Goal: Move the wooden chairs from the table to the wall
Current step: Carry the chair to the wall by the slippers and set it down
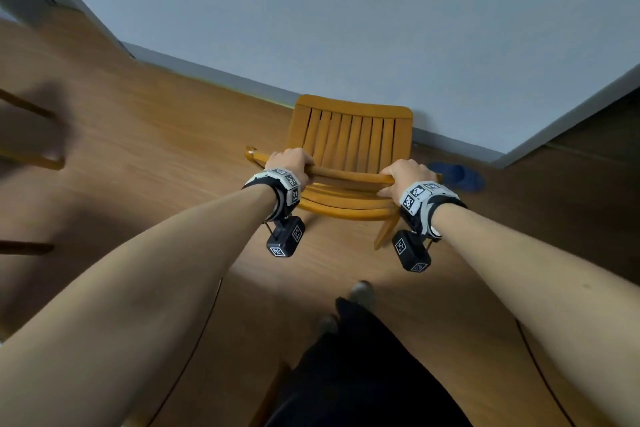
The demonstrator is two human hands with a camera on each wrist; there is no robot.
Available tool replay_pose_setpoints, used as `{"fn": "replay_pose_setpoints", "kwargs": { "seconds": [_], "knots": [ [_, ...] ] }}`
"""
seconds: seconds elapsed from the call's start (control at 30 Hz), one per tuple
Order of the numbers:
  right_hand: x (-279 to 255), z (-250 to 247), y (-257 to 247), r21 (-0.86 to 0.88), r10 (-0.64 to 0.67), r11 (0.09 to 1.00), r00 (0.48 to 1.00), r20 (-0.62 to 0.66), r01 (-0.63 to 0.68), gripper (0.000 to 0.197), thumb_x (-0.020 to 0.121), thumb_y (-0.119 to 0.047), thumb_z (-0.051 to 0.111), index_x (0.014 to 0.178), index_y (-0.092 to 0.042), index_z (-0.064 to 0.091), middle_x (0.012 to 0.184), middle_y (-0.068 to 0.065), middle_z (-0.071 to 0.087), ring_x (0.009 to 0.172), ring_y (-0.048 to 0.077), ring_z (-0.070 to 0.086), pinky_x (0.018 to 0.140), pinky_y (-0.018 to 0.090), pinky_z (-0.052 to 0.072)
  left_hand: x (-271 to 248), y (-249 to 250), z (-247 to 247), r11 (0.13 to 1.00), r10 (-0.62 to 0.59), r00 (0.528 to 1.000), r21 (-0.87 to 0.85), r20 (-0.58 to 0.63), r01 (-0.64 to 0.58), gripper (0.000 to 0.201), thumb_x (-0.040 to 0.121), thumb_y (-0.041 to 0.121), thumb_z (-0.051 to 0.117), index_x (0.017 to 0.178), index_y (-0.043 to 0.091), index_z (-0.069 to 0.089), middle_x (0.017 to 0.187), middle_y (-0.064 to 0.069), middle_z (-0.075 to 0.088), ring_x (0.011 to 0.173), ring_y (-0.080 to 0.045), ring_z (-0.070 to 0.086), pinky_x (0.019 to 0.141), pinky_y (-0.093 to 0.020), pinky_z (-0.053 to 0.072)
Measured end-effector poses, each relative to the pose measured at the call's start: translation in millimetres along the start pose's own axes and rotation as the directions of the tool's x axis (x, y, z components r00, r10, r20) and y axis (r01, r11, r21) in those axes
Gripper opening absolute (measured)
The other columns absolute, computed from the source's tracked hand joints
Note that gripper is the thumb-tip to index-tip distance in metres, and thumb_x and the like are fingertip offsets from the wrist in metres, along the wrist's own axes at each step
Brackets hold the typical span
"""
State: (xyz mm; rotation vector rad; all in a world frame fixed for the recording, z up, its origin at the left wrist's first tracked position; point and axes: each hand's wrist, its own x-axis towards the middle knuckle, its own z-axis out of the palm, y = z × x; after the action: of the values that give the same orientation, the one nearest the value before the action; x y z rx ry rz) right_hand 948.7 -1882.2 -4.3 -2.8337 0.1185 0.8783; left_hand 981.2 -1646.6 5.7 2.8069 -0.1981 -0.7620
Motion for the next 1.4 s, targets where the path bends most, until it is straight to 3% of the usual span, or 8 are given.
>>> {"fn": "replay_pose_setpoints", "kwargs": {
  "seconds": [0.17, 0.4, 0.67, 0.83, 0.93, 1.07, 1.23, 1.4],
  "knots": [
    [36, -13, 8, 0.020, -0.003, 1.000, 1.000, 0.003, 0.003, 0.007, 0.091, -0.037, 0.072, 0.089, -0.030, 0.072, 0.087, -0.002, 0.068, 0.087, 0.024, 0.064, 0.073, 0.036, 0.048, 36, 5, -8, 1.000, 0.003, 0.999, 0.025, 0.033, -0.003, 0.024, 0.092, 0.016, 0.066, 0.111, 0.028, 0.073, 0.098, 0.002, 0.071, 0.095, -0.023, 0.064, 0.097, -0.041, 0.048],
    [78, -25, 11, -0.006, 0.044, 0.999, 0.999, 0.010, -0.044, 0.009, 0.090, -0.031, 0.072, 0.098, -0.031, 0.074, 0.091, -0.002, 0.069, 0.089, 0.026, 0.065, 0.074, 0.038, 0.051, 78, 5, -15, 0.996, 0.054, 0.997, 0.073, 0.062, -0.058, 0.025, 0.091, 0.019, 0.066, 0.111, 0.031, 0.073, 0.097, 0.006, 0.069, 0.095, -0.022, 0.064, 0.093, -0.041, 0.050],
    [103, -37, -34, 0.035, 0.107, 0.994, 0.994, 0.024, -0.108, 0.016, 0.090, -0.033, 0.072, 0.106, -0.034, 0.074, 0.098, -0.002, 0.068, 0.093, 0.025, 0.062, 0.074, 0.036, 0.047, 119, -34, -53, 0.990, 0.102, 0.988, 0.083, 0.117, -0.112, 0.022, 0.090, 0.014, 0.063, 0.102, 0.027, 0.076, 0.083, 0.008, 0.068, 0.082, -0.018, 0.065, 0.087, -0.042, 0.054],
    [114, -31, -69, 0.075, 0.113, 0.990, 0.993, 0.044, -0.116, 0.027, 0.090, -0.035, 0.073, 0.117, -0.039, 0.071, 0.110, -0.002, 0.070, 0.104, 0.027, 0.064, 0.080, 0.036, 0.049, 139, -71, -66, 0.991, 0.095, 0.989, 0.084, 0.110, -0.105, 0.031, 0.088, 0.010, 0.063, 0.112, 0.025, 0.075, 0.098, 0.003, 0.071, 0.092, -0.023, 0.065, 0.090, -0.041, 0.053],
    [118, -19, -86, 0.090, 0.108, 0.990, 0.993, 0.049, -0.112, 0.039, 0.090, -0.036, 0.073, 0.128, -0.040, 0.066, 0.115, -0.002, 0.068, 0.107, 0.026, 0.064, 0.088, 0.040, 0.053, 148, -91, -64, 0.990, 0.090, 0.988, 0.099, 0.123, -0.102, 0.034, 0.089, 0.010, 0.064, 0.118, 0.025, 0.072, 0.108, 0.001, 0.069, 0.099, -0.026, 0.061, 0.090, -0.039, 0.052],
    [113, 6, -93, 0.013, 0.104, 0.994, 0.990, 0.094, -0.105, 0.043, 0.091, -0.043, 0.069, 0.134, -0.043, 0.061, 0.117, 0.000, 0.067, 0.106, 0.027, 0.064, 0.086, 0.039, 0.053, 144, -106, -46, 0.972, 0.133, 0.970, 0.162, 0.205, -0.168, 0.029, 0.086, 0.016, 0.069, 0.110, 0.030, 0.074, 0.097, 0.004, 0.070, 0.092, -0.025, 0.064, 0.080, -0.035, 0.052],
    [104, 32, -94, 0.012, 0.136, 0.990, 0.985, 0.108, -0.138, 0.050, 0.093, -0.043, 0.067, 0.140, -0.046, 0.053, 0.132, 0.001, 0.062, 0.116, 0.028, 0.062, 0.092, 0.040, 0.054, 133, -119, -15, 0.970, 0.145, 0.972, 0.165, 0.184, -0.176, 0.026, 0.085, 0.020, 0.067, 0.105, 0.035, 0.073, 0.102, 0.004, 0.071, 0.099, -0.028, 0.062, 0.088, -0.039, 0.050],
    [101, 35, -96, 0.071, 0.137, 0.987, 0.986, 0.090, -0.143, 0.038, 0.090, -0.042, 0.070, 0.128, -0.044, 0.064, 0.114, 0.001, 0.069, 0.104, 0.029, 0.065, 0.086, 0.040, 0.055, 130, -123, -12, 0.974, 0.180, 0.974, 0.116, 0.141, -0.197, 0.033, 0.087, 0.017, 0.065, 0.117, 0.029, 0.072, 0.111, -0.003, 0.068, 0.109, -0.034, 0.056, 0.093, -0.039, 0.043]
  ]
}}
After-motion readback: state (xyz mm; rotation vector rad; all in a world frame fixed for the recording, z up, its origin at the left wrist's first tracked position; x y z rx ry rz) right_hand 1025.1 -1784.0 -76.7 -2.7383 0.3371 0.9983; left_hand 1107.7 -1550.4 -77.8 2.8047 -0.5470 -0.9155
